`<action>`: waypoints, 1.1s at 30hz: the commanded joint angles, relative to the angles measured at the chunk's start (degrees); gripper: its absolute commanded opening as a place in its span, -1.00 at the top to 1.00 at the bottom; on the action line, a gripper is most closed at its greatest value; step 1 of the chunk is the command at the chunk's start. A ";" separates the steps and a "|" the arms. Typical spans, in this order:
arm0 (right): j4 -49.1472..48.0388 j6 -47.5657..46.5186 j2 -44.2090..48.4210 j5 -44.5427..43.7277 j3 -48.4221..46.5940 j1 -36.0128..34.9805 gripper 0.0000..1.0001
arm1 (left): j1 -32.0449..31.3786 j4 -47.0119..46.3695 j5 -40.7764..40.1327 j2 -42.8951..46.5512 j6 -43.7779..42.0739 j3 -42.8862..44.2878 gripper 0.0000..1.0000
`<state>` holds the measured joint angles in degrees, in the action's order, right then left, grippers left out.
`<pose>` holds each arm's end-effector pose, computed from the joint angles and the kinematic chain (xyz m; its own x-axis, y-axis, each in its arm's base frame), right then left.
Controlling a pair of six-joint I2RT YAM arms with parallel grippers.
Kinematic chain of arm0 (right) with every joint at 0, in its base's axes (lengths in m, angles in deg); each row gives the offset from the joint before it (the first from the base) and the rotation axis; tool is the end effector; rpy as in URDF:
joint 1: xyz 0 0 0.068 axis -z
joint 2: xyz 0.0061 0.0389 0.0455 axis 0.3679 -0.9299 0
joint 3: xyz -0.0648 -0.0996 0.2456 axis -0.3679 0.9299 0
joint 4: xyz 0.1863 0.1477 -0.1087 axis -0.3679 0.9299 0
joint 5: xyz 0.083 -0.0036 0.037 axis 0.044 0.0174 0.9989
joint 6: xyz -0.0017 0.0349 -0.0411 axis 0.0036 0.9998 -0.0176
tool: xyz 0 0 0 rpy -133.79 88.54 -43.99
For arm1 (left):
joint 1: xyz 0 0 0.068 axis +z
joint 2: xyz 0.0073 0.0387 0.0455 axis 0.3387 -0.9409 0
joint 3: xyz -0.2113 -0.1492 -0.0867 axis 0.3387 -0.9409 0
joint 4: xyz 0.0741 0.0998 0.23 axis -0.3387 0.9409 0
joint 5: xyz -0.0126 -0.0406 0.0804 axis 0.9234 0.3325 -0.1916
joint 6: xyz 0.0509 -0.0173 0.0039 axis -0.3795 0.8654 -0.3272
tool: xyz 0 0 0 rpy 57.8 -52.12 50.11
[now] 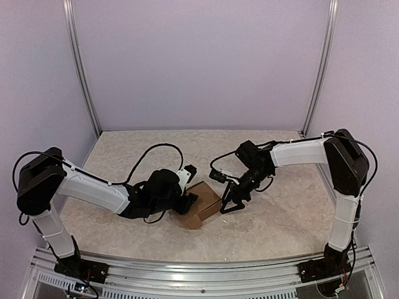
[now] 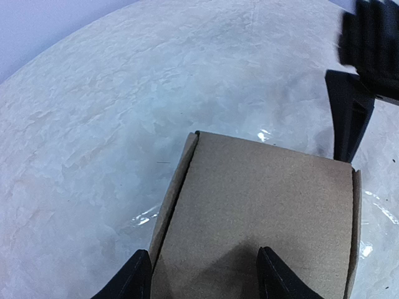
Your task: Fold the paper box
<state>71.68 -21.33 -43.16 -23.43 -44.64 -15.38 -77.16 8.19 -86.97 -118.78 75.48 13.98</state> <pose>0.2859 0.2467 0.1613 -0.4433 -0.7079 -0.5499 -0.8588 0.1598 0.4867 0.1970 -0.2889 0.1545 -0.3841 0.3789 -0.8420 0.6384 0.7678 0.0543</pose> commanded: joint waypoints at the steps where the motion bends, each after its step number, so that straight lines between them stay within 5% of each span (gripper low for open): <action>1: 12.42 -5.60 1.67 4.28 2.60 -0.58 -0.99 | 3.22 4.12 0.11 1.29 -3.56 -3.57 -0.11; 9: 7.40 -2.27 8.90 -12.05 -3.11 1.64 -0.99 | 3.60 1.74 4.18 1.96 -4.92 -4.28 -0.11; 13: -9.70 1.50 19.76 -24.96 0.83 1.87 -0.99 | 3.45 -4.18 11.42 3.19 -8.14 -6.94 -0.10; 15: -17.82 4.70 22.98 -24.22 4.64 2.48 -0.99 | 3.11 -7.17 15.45 3.57 -9.77 -7.92 -0.10; 18: -17.29 2.91 22.28 -9.41 5.55 3.30 -0.99 | 1.28 -9.83 18.53 3.39 -12.92 -7.47 -0.10; 25: -2.87 -9.57 14.56 -3.99 2.42 2.40 0.38 | -3.16 -9.99 20.42 2.50 -16.96 -5.43 -0.10; 33: -8.68 -9.92 13.09 -7.81 6.64 -0.79 0.57 | -4.28 -11.31 21.74 0.67 -17.61 -5.32 -0.08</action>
<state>63.81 -29.75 -28.97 -30.87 -36.99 -13.94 -80.92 -2.28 -66.73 -116.55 59.38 7.72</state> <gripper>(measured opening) 0.229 0.540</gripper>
